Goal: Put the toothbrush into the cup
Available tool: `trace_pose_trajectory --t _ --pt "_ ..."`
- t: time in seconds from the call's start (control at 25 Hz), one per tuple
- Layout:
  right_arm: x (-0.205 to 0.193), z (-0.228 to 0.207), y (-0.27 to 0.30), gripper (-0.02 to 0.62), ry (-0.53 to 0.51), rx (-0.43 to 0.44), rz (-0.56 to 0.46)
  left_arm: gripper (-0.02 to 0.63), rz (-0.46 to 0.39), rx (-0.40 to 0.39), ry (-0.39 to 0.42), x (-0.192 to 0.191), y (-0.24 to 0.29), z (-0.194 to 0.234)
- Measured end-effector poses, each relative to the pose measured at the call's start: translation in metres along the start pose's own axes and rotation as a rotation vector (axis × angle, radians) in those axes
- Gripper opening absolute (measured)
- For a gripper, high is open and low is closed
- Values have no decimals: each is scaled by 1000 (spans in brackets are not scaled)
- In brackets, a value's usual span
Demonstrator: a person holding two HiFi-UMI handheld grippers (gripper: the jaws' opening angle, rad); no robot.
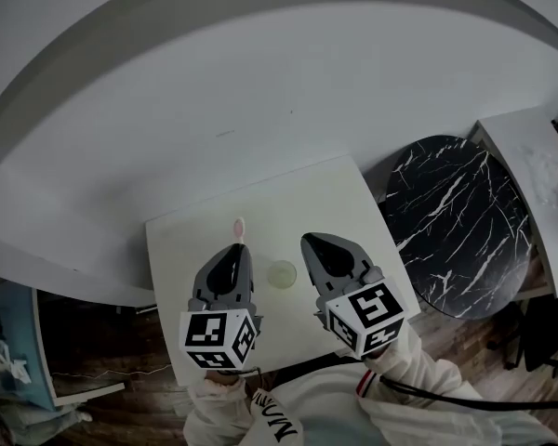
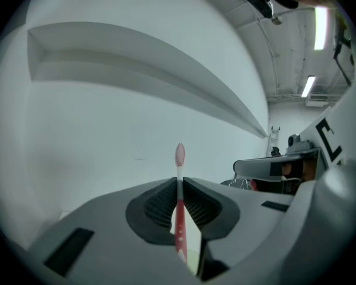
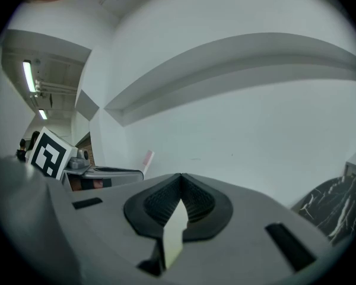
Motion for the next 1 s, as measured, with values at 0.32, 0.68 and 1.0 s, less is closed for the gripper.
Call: trace_pose_trajectory --t 0.32,0.68,1.0 --pt "-4 -6 -3 5 0 -16 11 40 -32 -10 -19 -10 10 -7" --pt "-27 -13 6 5 17 -30 32 41 -134 -61 -30 -30 23 -7" --pt "-62 -25 14 5 53 -54 67 40 -152 -73 -56 -64 42 -4"
Point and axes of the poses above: the fingertips, and each gripper's own axes: y forward along the fingers, z to its left, x out of its top, the point moved 8 cm from there along -y, backward along the fingers, and after that the axes turned 6 degrees about -y, right-handed, at the moved point
